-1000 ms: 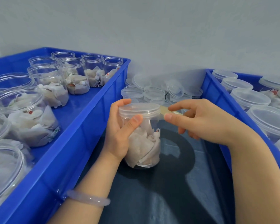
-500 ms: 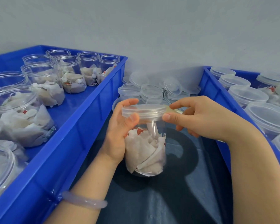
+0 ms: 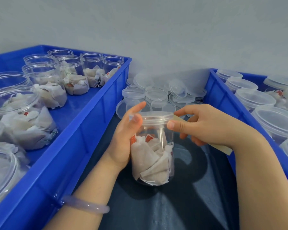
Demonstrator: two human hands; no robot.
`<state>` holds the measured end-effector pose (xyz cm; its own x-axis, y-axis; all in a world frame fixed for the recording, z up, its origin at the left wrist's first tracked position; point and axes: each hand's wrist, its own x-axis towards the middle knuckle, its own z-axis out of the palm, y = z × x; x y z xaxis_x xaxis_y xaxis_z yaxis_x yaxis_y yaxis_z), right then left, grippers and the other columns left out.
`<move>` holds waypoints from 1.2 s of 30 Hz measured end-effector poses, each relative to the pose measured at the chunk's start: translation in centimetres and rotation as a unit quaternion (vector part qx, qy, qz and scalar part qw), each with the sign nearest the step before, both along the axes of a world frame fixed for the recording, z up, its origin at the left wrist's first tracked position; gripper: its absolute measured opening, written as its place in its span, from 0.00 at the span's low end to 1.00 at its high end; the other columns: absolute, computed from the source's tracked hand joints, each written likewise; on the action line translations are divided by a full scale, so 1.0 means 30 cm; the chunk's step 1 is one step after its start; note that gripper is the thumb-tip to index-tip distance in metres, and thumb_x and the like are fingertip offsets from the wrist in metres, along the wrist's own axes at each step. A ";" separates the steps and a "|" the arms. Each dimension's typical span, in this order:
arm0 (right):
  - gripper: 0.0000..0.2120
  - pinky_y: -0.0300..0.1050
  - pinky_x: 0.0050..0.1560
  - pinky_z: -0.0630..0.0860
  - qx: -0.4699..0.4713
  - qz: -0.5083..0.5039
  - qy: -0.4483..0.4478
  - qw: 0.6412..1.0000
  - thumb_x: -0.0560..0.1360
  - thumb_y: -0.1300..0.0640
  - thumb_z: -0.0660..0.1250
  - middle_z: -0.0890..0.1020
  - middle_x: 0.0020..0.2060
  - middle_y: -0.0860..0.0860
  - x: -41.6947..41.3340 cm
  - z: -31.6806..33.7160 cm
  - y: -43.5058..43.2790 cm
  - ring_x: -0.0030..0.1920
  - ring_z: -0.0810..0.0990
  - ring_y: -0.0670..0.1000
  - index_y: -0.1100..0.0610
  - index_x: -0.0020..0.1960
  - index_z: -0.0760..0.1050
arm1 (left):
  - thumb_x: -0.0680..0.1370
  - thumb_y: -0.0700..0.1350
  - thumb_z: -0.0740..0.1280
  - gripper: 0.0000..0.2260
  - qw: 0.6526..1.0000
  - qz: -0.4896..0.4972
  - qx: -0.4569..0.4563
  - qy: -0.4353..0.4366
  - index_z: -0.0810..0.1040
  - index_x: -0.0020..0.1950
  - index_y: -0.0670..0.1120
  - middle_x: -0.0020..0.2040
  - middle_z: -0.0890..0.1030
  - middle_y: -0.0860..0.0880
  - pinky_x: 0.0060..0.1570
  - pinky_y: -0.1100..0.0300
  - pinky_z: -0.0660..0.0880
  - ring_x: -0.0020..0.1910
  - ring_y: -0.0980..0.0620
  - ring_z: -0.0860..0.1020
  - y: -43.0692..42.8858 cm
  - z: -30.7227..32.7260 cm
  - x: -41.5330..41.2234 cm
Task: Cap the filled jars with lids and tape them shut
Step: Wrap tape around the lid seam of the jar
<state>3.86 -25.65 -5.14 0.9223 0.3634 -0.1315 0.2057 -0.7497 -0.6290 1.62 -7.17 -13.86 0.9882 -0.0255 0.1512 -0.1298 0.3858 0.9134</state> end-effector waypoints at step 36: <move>0.46 0.34 0.38 0.70 0.006 0.072 0.001 0.997 0.52 0.28 0.64 0.79 0.31 0.42 -0.025 0.021 0.006 0.30 0.79 0.42 0.34 0.70 0.63 | 0.58 0.57 0.75 0.30 0.982 0.164 0.088 -0.028 0.74 0.58 0.53 0.51 0.82 0.53 0.41 0.70 0.76 0.47 0.61 0.82 -0.001 0.015 0.018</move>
